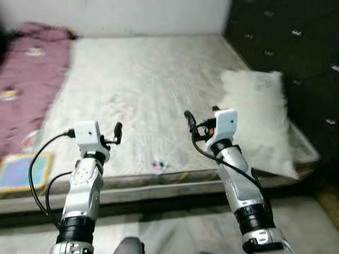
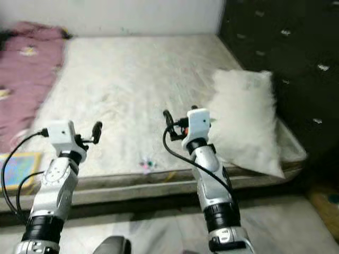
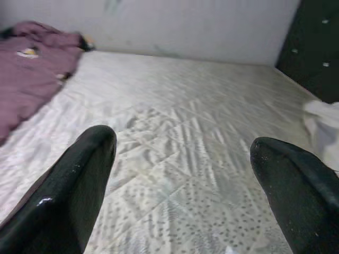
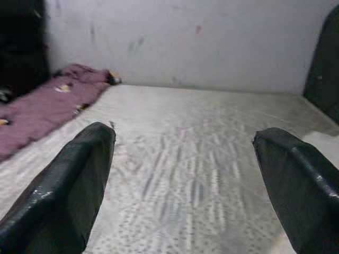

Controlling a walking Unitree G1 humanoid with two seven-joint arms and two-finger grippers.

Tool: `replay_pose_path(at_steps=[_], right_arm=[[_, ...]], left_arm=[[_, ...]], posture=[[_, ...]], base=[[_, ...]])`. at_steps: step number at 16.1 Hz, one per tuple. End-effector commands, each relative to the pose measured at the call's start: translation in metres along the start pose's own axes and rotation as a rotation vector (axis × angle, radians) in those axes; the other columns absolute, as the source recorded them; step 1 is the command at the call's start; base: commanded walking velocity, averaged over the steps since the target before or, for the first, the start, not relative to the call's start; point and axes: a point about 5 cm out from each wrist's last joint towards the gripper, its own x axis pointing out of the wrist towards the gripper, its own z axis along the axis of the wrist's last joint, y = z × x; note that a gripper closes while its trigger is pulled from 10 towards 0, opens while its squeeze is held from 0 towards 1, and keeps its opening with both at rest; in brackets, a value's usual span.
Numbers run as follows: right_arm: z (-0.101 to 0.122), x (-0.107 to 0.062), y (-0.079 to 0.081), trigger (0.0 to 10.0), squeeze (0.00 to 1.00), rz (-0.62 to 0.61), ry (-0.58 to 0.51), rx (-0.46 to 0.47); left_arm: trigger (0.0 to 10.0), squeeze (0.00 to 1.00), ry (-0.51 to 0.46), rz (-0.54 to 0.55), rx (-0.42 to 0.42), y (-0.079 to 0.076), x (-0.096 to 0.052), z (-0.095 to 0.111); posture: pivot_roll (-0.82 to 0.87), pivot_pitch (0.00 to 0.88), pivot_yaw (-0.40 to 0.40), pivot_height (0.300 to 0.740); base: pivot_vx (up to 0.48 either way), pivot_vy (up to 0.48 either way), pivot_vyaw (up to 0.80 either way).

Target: Clean up the room

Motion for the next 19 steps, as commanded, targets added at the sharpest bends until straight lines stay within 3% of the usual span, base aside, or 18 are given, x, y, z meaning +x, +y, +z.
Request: replay_pose_path(at_steps=[1,5,15,19], right_arm=[[0.0017,-0.0015,-0.0082,10.0,0.0,-0.018,-0.007,0.011],[0.0028,0.0004,-0.0086,10.0,0.0,-0.018,-0.008,0.007],[0.0028,0.001,-0.0073,10.0,0.0,-0.013,-0.011,0.012],[0.002,0.0008,-0.0076,10.0,0.0,-0.012,-0.008,0.012]], left_arm=[[10.0,0.0,-0.012,-0.045,-0.012,-0.0096,0.0018,0.0032],[10.0,0.0,-0.023,-0.075,-0.03,-0.0124,0.0031,0.0053],[10.0,0.0,-0.022,-0.087,-0.027,-0.0133,0.0027,0.006],[10.0,0.0,-0.014,-0.054,-0.024,-0.0108,0.0033,0.0038]], posture=[[0.02,0.004,-0.043,0.74],[0.02,0.031,-0.046,0.74],[0.02,0.019,-0.045,0.74],[0.02,0.016,-0.046,0.74]], base=[[0.0,0.0,0.0],[0.0,0.0,0.0],[0.286,0.0,0.0],[0.0,0.0,0.0]])
